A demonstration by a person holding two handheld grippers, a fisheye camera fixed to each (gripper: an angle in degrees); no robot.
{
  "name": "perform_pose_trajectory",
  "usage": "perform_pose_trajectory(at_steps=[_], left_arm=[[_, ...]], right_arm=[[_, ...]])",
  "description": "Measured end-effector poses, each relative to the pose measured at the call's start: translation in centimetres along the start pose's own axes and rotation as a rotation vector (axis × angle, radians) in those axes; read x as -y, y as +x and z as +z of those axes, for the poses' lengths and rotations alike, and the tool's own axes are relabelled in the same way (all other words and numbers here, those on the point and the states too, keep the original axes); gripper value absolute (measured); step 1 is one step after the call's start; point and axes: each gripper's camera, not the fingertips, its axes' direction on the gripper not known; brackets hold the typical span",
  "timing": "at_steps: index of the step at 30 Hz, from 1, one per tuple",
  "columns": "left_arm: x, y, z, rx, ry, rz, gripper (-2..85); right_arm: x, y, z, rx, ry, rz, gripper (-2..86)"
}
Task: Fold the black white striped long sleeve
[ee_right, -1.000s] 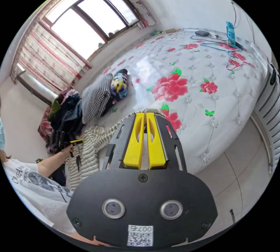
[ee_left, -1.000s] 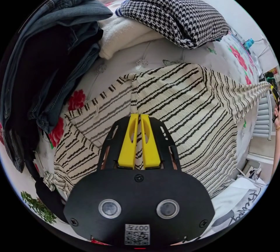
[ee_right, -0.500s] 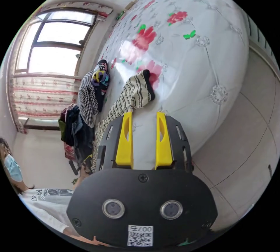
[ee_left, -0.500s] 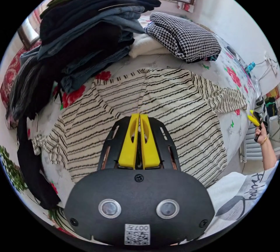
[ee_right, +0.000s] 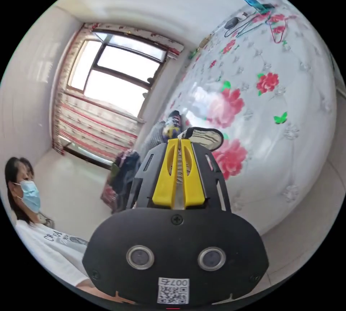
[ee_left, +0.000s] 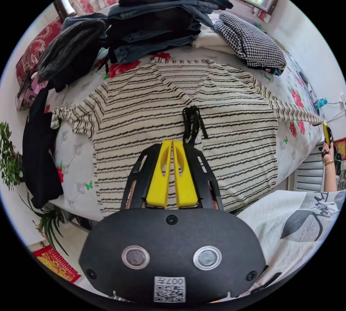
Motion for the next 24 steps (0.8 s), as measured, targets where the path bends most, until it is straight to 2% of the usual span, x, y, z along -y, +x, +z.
perform_pose_trajectory(at_steps=[1,3,5,6,8,11,14,16,17,19,22,24], left_arm=[[-0.5,-0.3,0.0,-0.003,-0.008,-0.016,-1.0],[-2.1,-1.2,0.0,-0.018,-0.032,-0.079,-1.0],[-3.1,-1.7,-0.2,-0.03,-0.043,-0.118,-1.0],[-3.5,-2.0,-0.6,-0.039,-0.038,-0.133,-1.0],[-4.0,-2.5,-1.3,-0.054,-0.023,-0.148,-1.0],[-4.4,-4.0,-2.1,-0.077,-0.004,-0.18,-1.0],[-4.8,-6.3,-2.6,-0.12,0.021,-0.234,-1.0],[-5.1,-7.7,-3.1,-0.138,0.042,-0.261,-1.0],[-5.3,-8.6,-3.6,-0.145,0.058,-0.273,-1.0],[-5.7,-10.2,-4.3,-0.153,0.083,-0.29,-1.0],[-6.9,-13.3,-5.4,-0.175,0.128,-0.337,-1.0],[-8.3,-16.3,-5.9,-0.197,0.162,-0.386,-1.0]], right_arm=[[-0.3,1.5,0.2,-0.105,-0.047,0.036,-0.1],[-1.6,5.5,1.2,-0.185,-0.117,0.173,-0.1],[-3.3,9.3,1.9,-0.149,-0.144,0.339,-0.1],[-4.2,10.4,1.7,-0.094,-0.088,0.399,-0.1],[-4.6,9.7,1.6,-0.009,0.001,0.378,-0.2],[-3.1,3.7,4.0,0.023,-0.042,0.188,-0.2],[-2.4,-7.3,8.2,0.115,-0.152,-0.142,-0.2],[-4.7,-17.9,12.6,0.165,-0.292,-0.445,-0.1],[-5.8,-20.4,13.7,0.171,-0.32,-0.513,-0.1],[-11.9,-29.0,18.5,0.226,-0.443,-0.738,0.0],[-22.5,-36.2,24.7,0.275,-0.58,-0.926,0.6],[-29.8,-38.2,28.6,0.25,-0.608,-0.966,1.5]])
